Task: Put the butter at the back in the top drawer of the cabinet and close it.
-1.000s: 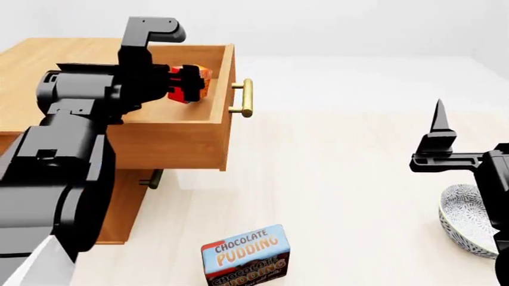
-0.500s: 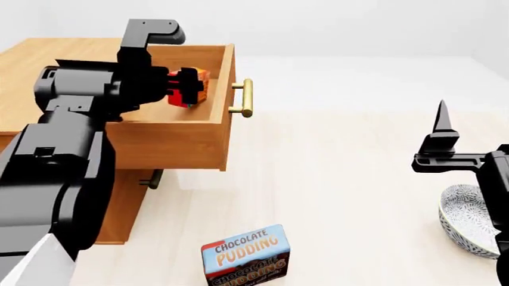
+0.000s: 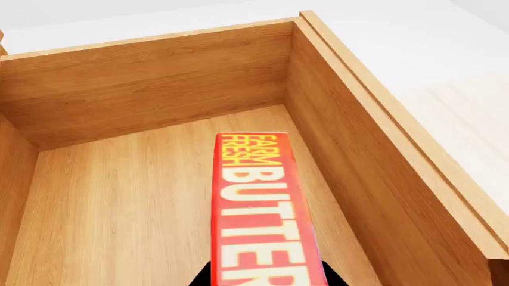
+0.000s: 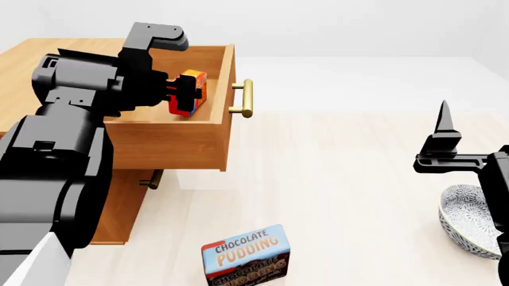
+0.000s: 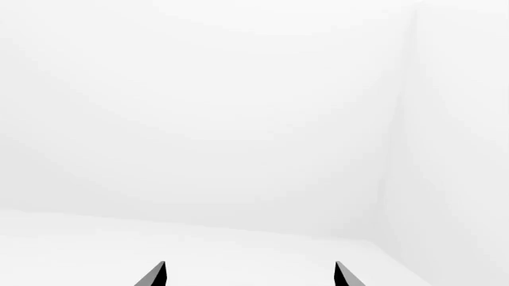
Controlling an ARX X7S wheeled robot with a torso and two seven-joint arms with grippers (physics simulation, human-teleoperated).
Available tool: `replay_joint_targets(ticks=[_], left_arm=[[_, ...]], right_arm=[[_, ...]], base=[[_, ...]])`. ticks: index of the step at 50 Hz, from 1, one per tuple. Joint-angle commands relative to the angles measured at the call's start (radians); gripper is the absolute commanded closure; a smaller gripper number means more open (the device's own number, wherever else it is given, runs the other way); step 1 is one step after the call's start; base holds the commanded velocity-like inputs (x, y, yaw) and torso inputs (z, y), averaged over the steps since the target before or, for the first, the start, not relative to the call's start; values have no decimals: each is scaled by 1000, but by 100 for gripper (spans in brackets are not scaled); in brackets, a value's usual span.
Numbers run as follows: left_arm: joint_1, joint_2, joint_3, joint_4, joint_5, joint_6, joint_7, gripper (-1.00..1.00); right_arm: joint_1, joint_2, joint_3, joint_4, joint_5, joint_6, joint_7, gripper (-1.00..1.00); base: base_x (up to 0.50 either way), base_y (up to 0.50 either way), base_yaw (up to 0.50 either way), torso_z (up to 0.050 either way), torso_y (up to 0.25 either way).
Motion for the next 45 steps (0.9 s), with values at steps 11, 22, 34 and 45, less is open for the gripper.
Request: replay_joint_targets(ticks=[11,22,34,45], left_arm=[[19,22,24,-14,-51,-52,71,100],[8,21,18,-14,-58,-51,85,-100],[-7,15,2,-14,-56,-39,61,-100],[-61,3,-18,-14,-53,7,-23,-100]], right_arm=[[-5,0,7,1,7,-5,6,-100],[-3,2,12,-7,14,0,9,-100],[-5,4,14,-9,19,0,11,-100],[-10,5,27,-23,30,8,13,-100]], base=[[1,-1,-2,0,0],[0,0,0,0,0],[0,0,0,0,0],[0,0,0,0,0]])
